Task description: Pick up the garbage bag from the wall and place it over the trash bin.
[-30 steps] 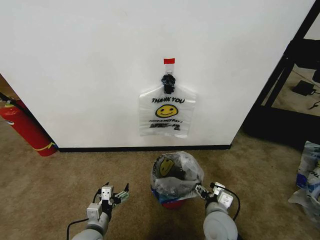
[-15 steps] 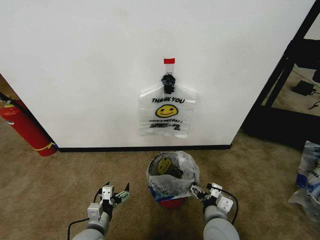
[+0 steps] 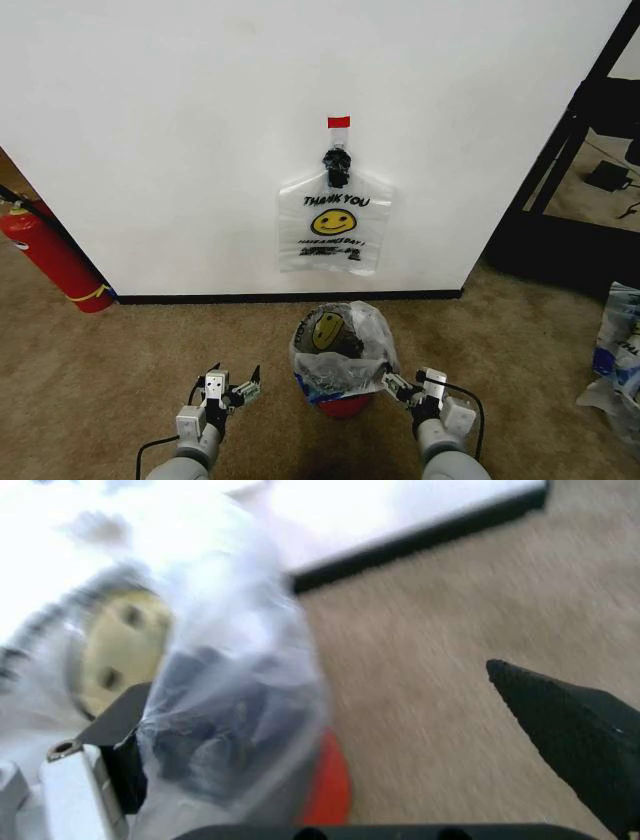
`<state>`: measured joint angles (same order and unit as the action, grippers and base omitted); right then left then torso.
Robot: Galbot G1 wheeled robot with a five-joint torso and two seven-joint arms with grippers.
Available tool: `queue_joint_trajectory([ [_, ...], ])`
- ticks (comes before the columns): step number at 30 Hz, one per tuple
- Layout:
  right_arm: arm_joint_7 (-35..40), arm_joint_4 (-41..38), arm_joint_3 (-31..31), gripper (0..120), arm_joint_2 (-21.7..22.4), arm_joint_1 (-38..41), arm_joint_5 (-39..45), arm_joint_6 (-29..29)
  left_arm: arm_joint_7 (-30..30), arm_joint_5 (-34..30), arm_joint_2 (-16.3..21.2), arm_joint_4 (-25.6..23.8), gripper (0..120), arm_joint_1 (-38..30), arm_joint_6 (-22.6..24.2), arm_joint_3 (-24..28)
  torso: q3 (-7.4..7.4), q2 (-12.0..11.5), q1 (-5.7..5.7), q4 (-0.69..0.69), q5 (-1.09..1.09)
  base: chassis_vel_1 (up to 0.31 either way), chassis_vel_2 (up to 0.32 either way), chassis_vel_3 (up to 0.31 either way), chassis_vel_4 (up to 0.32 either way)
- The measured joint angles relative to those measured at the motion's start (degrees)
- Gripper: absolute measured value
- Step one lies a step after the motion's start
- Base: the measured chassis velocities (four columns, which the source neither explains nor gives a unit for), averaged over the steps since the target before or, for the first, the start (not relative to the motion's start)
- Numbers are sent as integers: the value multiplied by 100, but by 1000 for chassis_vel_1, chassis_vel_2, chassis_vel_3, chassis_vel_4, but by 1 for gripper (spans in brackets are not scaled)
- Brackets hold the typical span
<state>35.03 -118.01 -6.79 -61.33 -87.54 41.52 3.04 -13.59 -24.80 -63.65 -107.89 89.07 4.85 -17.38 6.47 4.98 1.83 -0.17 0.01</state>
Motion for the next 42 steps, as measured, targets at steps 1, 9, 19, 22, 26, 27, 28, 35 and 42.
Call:
queue_joint_trajectory([
  [1,-165,21,-21,100,50,-47,-48,-200,0,0,-10,18,100,-7,-3,7,0,0,0,0,0,0,0,0,0],
  [9,-1508,412,-127,100,349,-273,-184,-1177,5,41,-116,67,100,-5,-6,23,0,0,0,0,0,0,0,0,0],
  [19,-4590,1780,-266,100,303,44,804,-2222,5,93,-123,127,100,15,-8,33,0,0,0,-1,1,0,0,0,0],
  [22,-5878,2192,-362,100,295,163,1431,-2418,5,101,-119,161,100,38,-31,23,0,0,0,0,1,0,0,0,0],
  [26,-6866,2527,-495,100,294,258,1869,-2494,5,114,-119,194,100,50,-62,17,0,0,0,0,1,0,0,0,0],
  [27,-7046,2602,-521,100,295,275,1953,-2518,5,119,-119,202,100,53,-68,16,0,0,0,0,1,0,0,0,0],
  [28,-7111,2631,-531,100,295,283,1983,-2530,5,122,-119,208,100,55,-71,16,0,0,0,0,1,0,0,0,0],
  [35,-8849,3139,-908,100,309,326,2587,-2525,6,178,-139,236,100,66,-81,35,0,0,0,-1,0,0,0,0,0],
  [42,-9473,3293,-1520,100,325,291,3179,-1978,127,237,-178,155,100,256,-137,38,0,0,0,-1,-2,0,0,0,0],
])
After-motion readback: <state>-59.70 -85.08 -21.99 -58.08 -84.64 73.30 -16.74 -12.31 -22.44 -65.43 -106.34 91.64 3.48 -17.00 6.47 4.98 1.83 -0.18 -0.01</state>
